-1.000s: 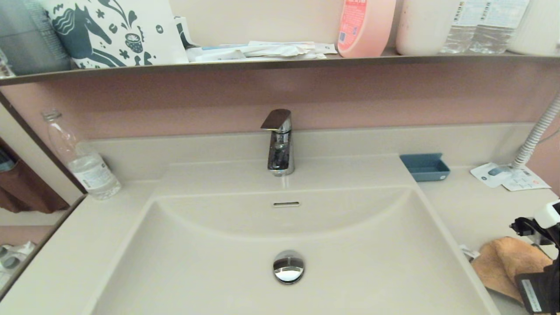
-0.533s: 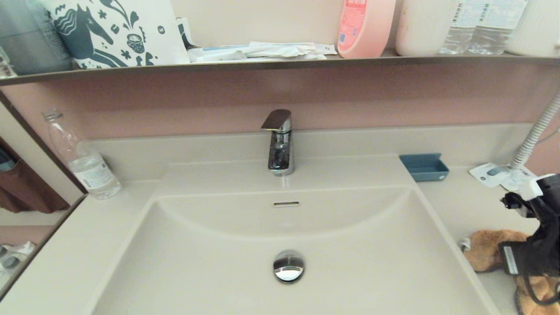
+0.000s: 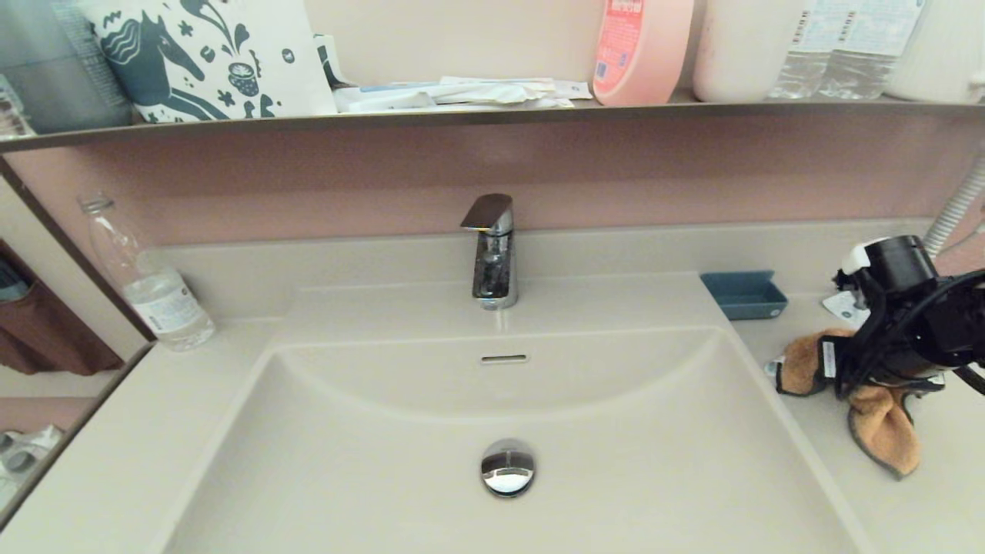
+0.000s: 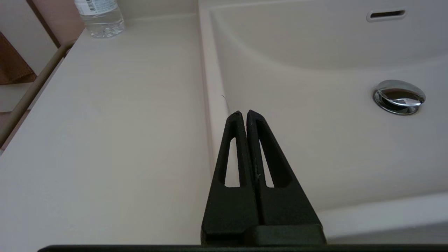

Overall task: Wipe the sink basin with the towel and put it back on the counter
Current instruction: Wipe the sink

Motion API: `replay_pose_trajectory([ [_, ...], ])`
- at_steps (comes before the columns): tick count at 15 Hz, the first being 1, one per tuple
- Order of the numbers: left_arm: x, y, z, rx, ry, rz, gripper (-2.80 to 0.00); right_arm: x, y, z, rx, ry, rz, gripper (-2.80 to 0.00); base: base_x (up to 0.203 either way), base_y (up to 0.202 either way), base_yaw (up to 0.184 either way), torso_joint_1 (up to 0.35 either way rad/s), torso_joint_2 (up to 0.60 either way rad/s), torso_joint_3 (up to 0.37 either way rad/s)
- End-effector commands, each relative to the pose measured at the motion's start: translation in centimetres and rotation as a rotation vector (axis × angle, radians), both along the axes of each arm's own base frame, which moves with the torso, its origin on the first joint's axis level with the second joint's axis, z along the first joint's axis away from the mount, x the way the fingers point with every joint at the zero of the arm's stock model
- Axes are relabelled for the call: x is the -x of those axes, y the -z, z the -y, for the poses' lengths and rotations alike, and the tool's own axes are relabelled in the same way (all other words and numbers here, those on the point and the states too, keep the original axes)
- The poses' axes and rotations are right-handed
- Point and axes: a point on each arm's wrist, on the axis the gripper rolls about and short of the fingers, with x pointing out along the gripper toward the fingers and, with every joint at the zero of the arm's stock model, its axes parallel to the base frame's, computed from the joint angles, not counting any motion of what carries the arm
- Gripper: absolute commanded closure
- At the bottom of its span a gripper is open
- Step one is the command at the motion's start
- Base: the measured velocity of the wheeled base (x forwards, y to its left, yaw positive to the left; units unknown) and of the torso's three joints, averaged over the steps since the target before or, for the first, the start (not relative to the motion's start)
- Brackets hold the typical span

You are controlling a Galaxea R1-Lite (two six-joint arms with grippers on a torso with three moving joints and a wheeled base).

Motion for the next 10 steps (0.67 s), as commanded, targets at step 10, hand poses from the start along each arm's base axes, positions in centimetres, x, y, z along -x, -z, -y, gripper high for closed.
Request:
replay_pose_trajectory([
  [10, 0.0, 0.0, 0.0, 0.000, 0.000, -0.002, 0.00, -3.7, 0.0, 0.2, 0.041, 0.049, -0.026, 0.00, 0.000, 0.000, 0.000, 0.000, 0.00, 0.000],
])
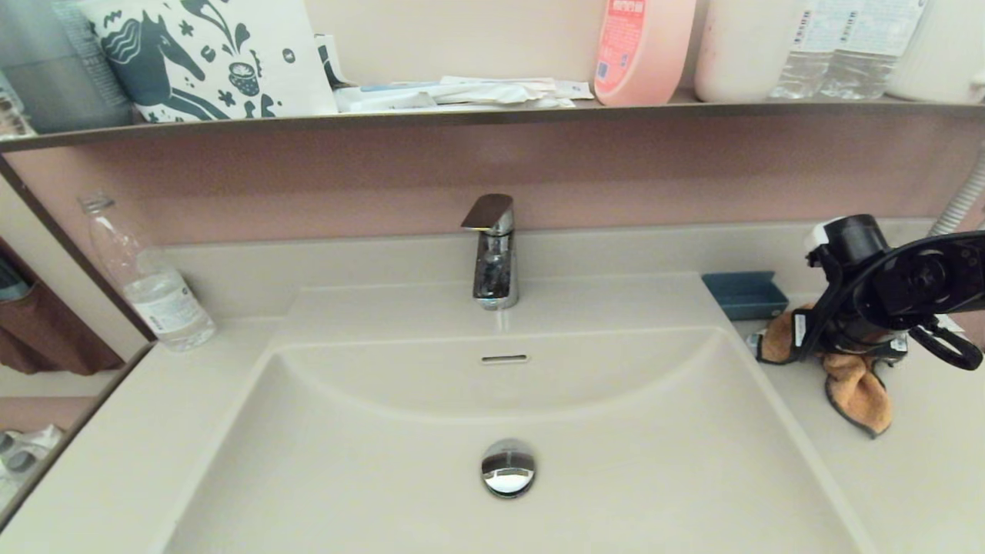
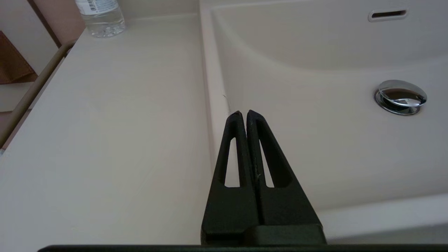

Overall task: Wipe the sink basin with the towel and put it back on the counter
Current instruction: Wipe the sink

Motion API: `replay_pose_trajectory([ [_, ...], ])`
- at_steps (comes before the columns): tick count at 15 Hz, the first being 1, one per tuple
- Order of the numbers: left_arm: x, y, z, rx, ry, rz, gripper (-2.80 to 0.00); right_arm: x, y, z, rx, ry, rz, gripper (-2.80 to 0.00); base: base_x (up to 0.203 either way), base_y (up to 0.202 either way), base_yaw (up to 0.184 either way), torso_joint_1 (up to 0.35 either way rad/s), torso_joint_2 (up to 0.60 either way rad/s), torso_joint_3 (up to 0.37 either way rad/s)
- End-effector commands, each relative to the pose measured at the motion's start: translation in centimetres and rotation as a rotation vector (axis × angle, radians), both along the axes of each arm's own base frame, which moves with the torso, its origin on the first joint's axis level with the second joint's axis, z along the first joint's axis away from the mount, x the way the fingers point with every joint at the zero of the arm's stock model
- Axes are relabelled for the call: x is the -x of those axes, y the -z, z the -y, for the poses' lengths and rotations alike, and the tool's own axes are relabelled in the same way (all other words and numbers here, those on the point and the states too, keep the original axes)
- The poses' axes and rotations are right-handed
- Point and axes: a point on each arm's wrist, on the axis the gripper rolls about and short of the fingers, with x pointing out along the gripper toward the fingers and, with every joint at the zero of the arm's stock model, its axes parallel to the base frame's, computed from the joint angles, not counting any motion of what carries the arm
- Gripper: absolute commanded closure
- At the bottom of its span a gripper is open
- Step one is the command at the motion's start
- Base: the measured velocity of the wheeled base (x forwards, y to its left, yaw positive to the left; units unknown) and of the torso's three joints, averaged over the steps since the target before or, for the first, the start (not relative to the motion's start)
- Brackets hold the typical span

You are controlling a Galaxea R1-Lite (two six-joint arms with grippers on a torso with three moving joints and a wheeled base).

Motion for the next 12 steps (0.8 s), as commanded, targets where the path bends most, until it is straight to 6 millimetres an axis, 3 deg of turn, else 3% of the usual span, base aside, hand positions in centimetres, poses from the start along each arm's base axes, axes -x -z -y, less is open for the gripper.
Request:
replay_pose_trajectory([
  [1, 0.0, 0.0, 0.0, 0.000, 0.000, -0.001, 0.00, 0.3, -0.5, 1.1, 0.010, 0.036, 0.002, 0.00, 0.000, 0.000, 0.000, 0.000, 0.00, 0.000],
  [6, 0.0, 0.0, 0.0, 0.000, 0.000, -0.001, 0.00, 0.2, -2.3, 3.2, 0.024, 0.095, 0.020, 0.00, 0.000, 0.000, 0.000, 0.000, 0.00, 0.000],
  [12, 0.0, 0.0, 0.0, 0.000, 0.000, -0.001, 0.00, -1.4, -3.8, 3.2, 0.000, 0.128, 0.123, 0.00, 0.000, 0.000, 0.000, 0.000, 0.00, 0.000],
])
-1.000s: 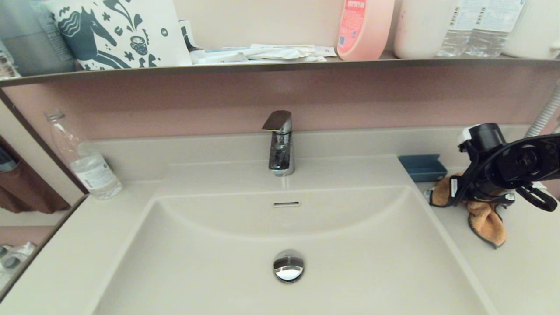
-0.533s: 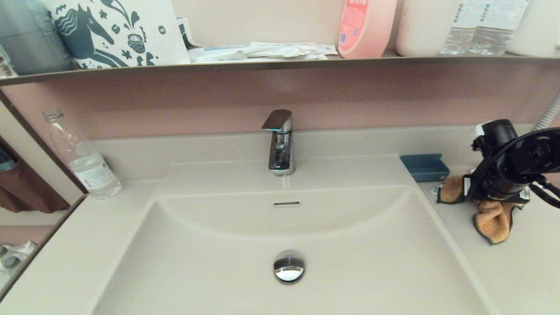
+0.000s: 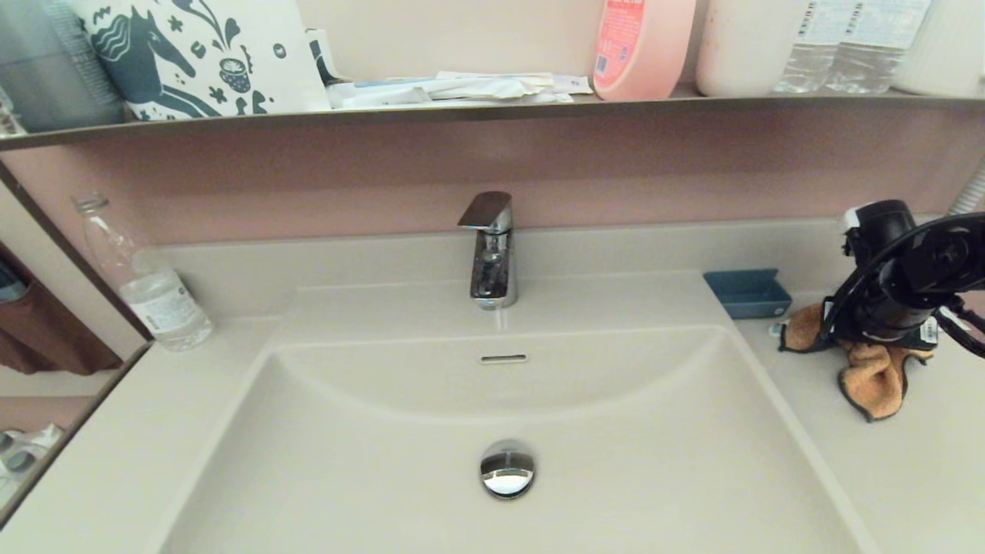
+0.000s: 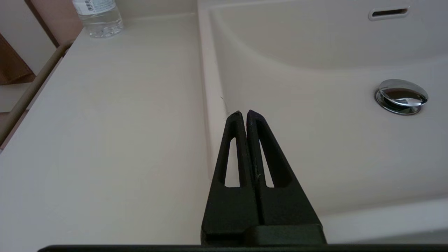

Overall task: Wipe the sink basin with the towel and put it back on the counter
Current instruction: Wipe the sink

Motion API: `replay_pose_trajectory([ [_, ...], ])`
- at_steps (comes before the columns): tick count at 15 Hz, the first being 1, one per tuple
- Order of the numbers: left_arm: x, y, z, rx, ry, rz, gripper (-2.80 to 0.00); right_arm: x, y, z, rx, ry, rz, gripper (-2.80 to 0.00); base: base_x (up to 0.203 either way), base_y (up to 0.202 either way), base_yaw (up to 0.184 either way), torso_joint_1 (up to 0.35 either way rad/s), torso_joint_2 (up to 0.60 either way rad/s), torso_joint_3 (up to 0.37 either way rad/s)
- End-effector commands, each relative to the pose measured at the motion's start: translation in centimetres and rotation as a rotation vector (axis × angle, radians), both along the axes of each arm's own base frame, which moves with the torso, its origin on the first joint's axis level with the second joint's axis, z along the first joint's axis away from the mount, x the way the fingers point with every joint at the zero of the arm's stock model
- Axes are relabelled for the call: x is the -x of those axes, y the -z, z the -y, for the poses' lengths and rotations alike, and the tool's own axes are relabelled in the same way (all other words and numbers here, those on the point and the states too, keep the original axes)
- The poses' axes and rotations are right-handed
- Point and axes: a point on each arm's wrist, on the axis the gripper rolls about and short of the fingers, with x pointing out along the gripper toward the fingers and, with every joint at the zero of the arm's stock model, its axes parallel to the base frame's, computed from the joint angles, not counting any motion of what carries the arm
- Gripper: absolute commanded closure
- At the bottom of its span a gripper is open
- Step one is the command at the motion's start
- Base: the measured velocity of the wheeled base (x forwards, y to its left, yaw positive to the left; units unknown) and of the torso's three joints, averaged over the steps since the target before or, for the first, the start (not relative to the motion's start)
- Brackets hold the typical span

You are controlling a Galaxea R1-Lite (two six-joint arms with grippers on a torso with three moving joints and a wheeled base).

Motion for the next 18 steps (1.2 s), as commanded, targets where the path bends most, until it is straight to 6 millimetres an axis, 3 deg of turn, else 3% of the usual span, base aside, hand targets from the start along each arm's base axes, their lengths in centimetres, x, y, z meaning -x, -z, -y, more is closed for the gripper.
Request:
replay_pose_trajectory([
  [1, 0.0, 0.0, 0.0, 0.000, -0.002, -0.002, 0.00, -0.5, -0.6, -0.1, -0.002, 0.005, 0.035, 0.00, 0.000, 0.000, 0.000, 0.000, 0.00, 0.000],
  [11, 0.0, 0.0, 0.0, 0.000, -0.001, -0.002, 0.00, -3.9, -0.7, -1.4, -0.033, -0.059, 0.183, 0.00, 0.000, 0.000, 0.000, 0.000, 0.00, 0.000],
  [15, 0.0, 0.0, 0.0, 0.000, 0.000, -0.002, 0.00, -3.1, -1.2, -1.7, -0.031, -0.063, 0.161, 0.00, 0.000, 0.000, 0.000, 0.000, 0.00, 0.000],
  [18, 0.0, 0.0, 0.0, 0.000, 0.000, -0.002, 0.00, -0.9, -2.1, -1.6, -0.034, -0.057, 0.054, 0.00, 0.000, 0.000, 0.000, 0.000, 0.00, 0.000],
])
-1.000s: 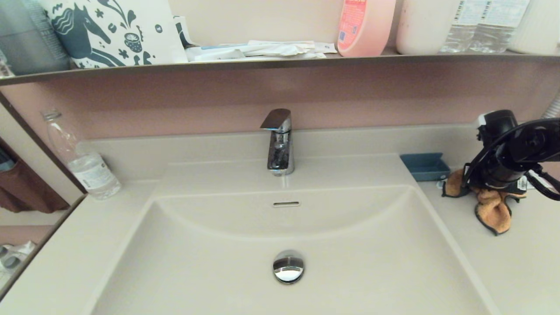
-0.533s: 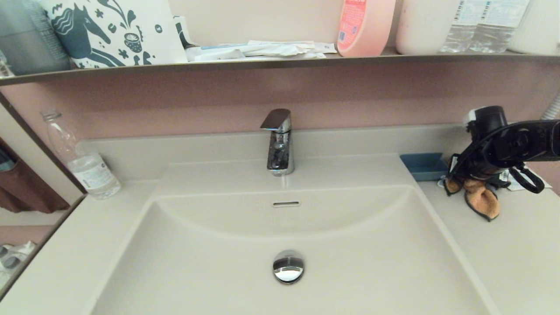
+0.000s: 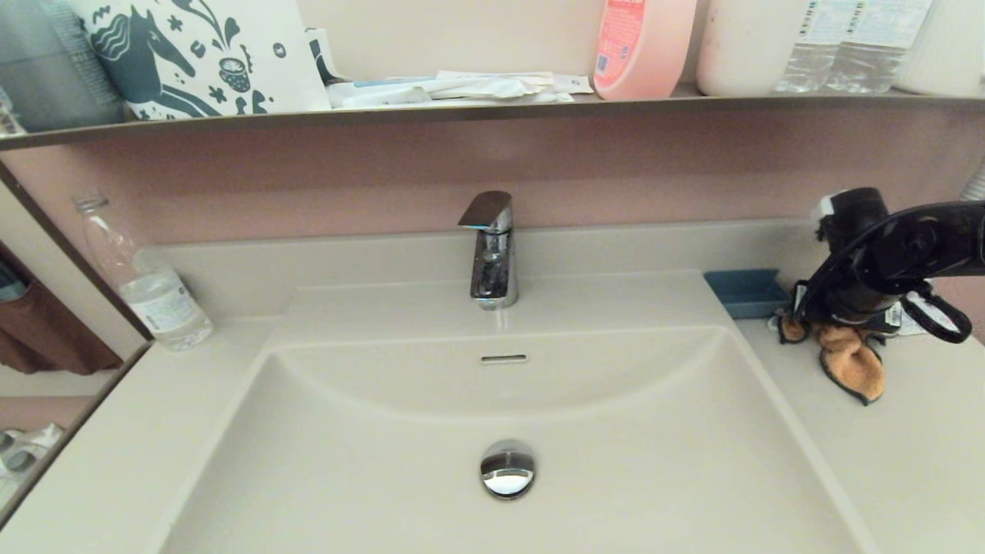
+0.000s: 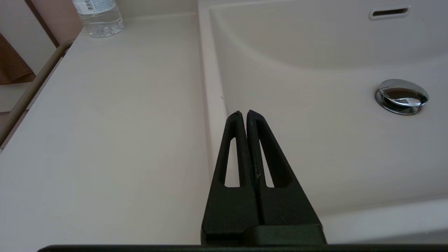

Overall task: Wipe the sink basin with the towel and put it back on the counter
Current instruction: Wipe the sink

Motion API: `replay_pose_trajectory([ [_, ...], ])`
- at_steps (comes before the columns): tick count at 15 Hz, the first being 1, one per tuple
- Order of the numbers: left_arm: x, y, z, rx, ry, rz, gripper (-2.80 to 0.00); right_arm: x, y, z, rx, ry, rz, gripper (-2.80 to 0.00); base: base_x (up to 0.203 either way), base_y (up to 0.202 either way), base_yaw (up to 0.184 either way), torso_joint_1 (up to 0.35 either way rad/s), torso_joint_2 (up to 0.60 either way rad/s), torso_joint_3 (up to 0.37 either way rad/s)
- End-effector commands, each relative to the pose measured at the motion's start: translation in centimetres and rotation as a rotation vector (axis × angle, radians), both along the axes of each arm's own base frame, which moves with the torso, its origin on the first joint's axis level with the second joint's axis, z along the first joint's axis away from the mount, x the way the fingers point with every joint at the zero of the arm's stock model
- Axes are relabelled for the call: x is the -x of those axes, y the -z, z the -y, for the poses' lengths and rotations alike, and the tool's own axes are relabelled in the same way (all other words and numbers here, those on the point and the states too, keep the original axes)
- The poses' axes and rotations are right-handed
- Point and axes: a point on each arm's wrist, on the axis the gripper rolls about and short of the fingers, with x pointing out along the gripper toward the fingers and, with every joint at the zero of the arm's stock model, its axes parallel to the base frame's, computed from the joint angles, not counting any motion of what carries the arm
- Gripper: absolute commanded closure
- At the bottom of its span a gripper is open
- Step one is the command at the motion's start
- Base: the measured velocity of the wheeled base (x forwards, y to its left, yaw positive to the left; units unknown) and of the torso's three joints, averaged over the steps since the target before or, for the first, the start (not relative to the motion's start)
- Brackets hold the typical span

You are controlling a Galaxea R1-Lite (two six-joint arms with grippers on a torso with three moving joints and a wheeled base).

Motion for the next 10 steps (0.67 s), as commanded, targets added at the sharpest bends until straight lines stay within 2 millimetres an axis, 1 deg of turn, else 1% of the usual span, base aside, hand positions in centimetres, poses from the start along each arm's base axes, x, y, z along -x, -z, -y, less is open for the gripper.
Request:
replay_pose_trajectory([
  [1, 0.0, 0.0, 0.0, 0.000, 0.000, -0.001, 0.00, 1.8, -1.8, 0.0, 0.001, 0.004, -0.010, 0.00, 0.000, 0.000, 0.000, 0.000, 0.00, 0.000],
  [3, 0.0, 0.0, 0.0, 0.000, 0.000, -0.001, 0.00, 3.8, -1.8, -0.3, -0.001, -0.001, -0.081, 0.00, 0.000, 0.000, 0.000, 0.000, 0.00, 0.000],
  [4, 0.0, 0.0, 0.0, 0.000, 0.000, -0.001, 0.00, 4.6, -1.5, -0.7, -0.004, -0.012, -0.104, 0.00, 0.000, 0.000, 0.000, 0.000, 0.00, 0.000],
  [5, 0.0, 0.0, 0.0, 0.000, 0.000, -0.001, 0.00, 5.3, -1.1, -1.6, -0.016, -0.024, -0.122, 0.00, 0.000, 0.000, 0.000, 0.000, 0.00, 0.000],
  [7, 0.0, 0.0, 0.0, 0.000, 0.000, -0.001, 0.00, 6.3, -0.2, -4.7, -0.054, -0.057, -0.137, 0.00, 0.000, 0.000, 0.000, 0.000, 0.00, 0.000],
  [8, 0.0, 0.0, 0.0, 0.000, -0.001, -0.001, 0.00, 6.8, 0.2, -6.6, -0.071, -0.085, -0.138, 0.00, 0.000, 0.000, 0.000, 0.000, 0.00, 0.000],
  [9, 0.0, 0.0, 0.0, 0.000, 0.000, -0.001, 0.00, 7.0, 0.3, -8.4, -0.088, -0.112, -0.126, 0.00, 0.000, 0.000, 0.000, 0.000, 0.00, 0.000],
  [10, 0.0, 0.0, 0.0, 0.000, -0.001, -0.001, 0.00, 7.2, 0.4, -9.6, -0.100, -0.133, -0.109, 0.00, 0.000, 0.000, 0.000, 0.000, 0.00, 0.000],
])
